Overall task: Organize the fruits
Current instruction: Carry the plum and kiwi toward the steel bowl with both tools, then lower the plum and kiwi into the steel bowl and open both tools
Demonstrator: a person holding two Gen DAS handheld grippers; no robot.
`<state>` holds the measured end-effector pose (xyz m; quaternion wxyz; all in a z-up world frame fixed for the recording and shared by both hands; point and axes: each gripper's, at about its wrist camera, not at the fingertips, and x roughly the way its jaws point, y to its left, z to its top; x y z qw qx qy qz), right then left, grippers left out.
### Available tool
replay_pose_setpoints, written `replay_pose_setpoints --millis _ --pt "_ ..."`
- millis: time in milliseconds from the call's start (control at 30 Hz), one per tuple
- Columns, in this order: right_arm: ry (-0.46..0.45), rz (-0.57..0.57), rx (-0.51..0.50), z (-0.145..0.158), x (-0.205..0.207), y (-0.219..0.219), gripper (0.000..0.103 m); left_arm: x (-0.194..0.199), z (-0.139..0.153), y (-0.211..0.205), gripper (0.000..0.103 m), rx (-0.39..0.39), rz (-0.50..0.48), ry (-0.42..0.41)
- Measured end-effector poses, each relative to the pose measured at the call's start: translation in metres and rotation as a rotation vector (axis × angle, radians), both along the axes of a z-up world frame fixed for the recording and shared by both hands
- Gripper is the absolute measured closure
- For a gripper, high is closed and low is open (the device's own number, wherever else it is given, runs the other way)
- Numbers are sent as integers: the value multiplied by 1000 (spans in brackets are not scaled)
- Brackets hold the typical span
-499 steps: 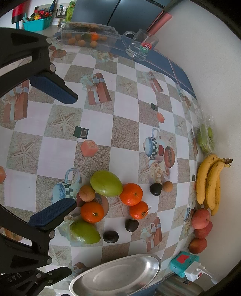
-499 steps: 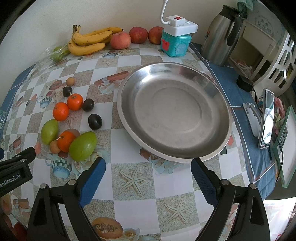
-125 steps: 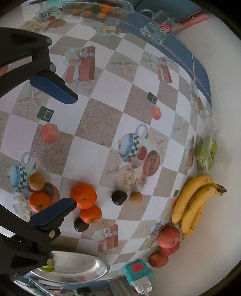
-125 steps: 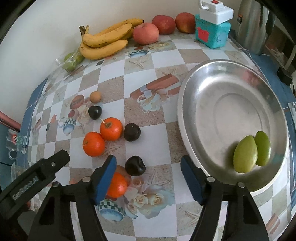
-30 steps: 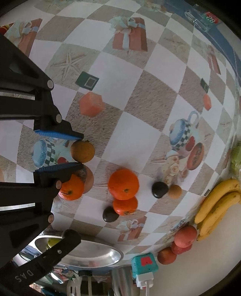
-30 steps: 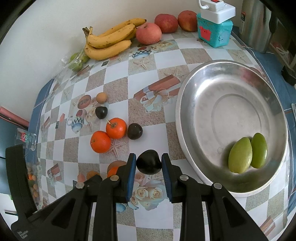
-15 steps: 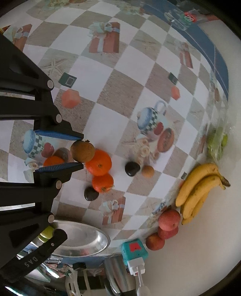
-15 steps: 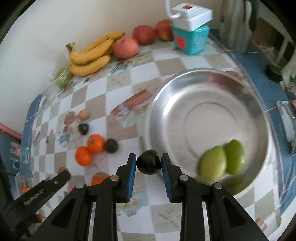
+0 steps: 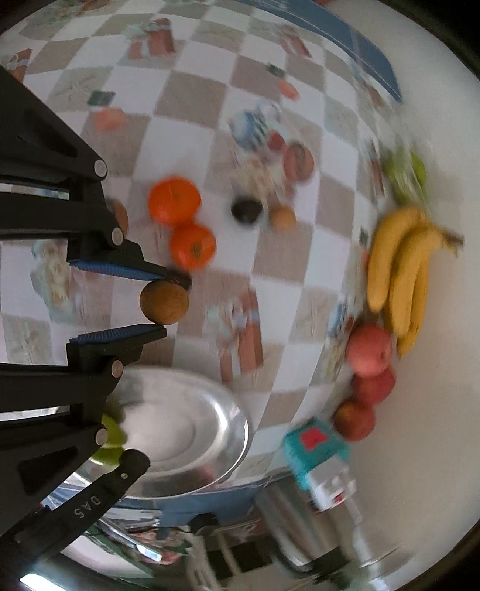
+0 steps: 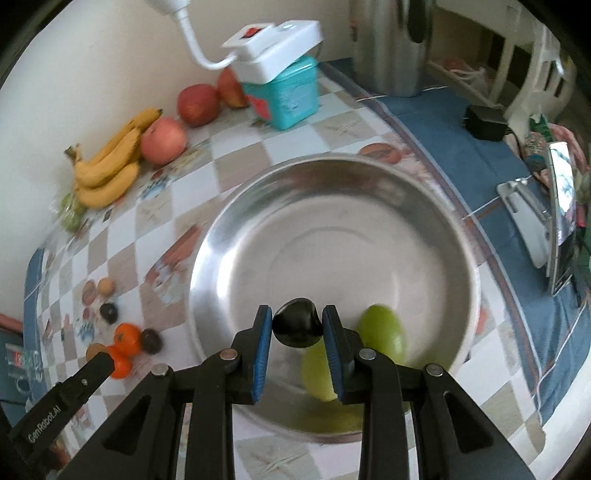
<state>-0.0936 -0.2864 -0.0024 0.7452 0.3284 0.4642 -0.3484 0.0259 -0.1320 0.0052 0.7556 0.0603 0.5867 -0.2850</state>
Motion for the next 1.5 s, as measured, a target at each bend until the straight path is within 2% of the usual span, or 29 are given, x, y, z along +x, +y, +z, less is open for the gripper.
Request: replay_pose_setpoints --millis 300,400,600,1033,1133,1200,1267,1333,1400,1500 --pt "7 -121 -5 -3 -33 -42 74 -29 -3 -64 77 11 -144 -41" --pt "18 -150 -8 -6 -40 -53 74 -37 -5 -78 77 -9 -189 -71" --pt "21 -164 -1 -12 -44 -63 74 -41 -24 -85 77 6 -222 -66" --pt "59 -155 -3 -26 -41 -62 74 -49 -33 -90 75 17 -264 -65" --pt "63 -149 5 -28 -40 -62 74 -49 -32 -89 67 14 -262 -59" --pt "66 -150 4 -28 -38 -63 72 -48 -31 -88 56 10 -257 -51" --pt "64 -155 3 -27 -38 -63 58 -46 -28 -86 51 3 -248 -47" --pt "55 -161 6 -24 -39 -62 50 -44 -25 -85 44 2 -238 -51" --pt "57 -160 5 -22 -39 -61 47 -41 -21 -82 33 4 -224 -49" --pt "66 -152 -2 -19 -37 -60 41 -34 -18 -77 25 24 -184 -41"
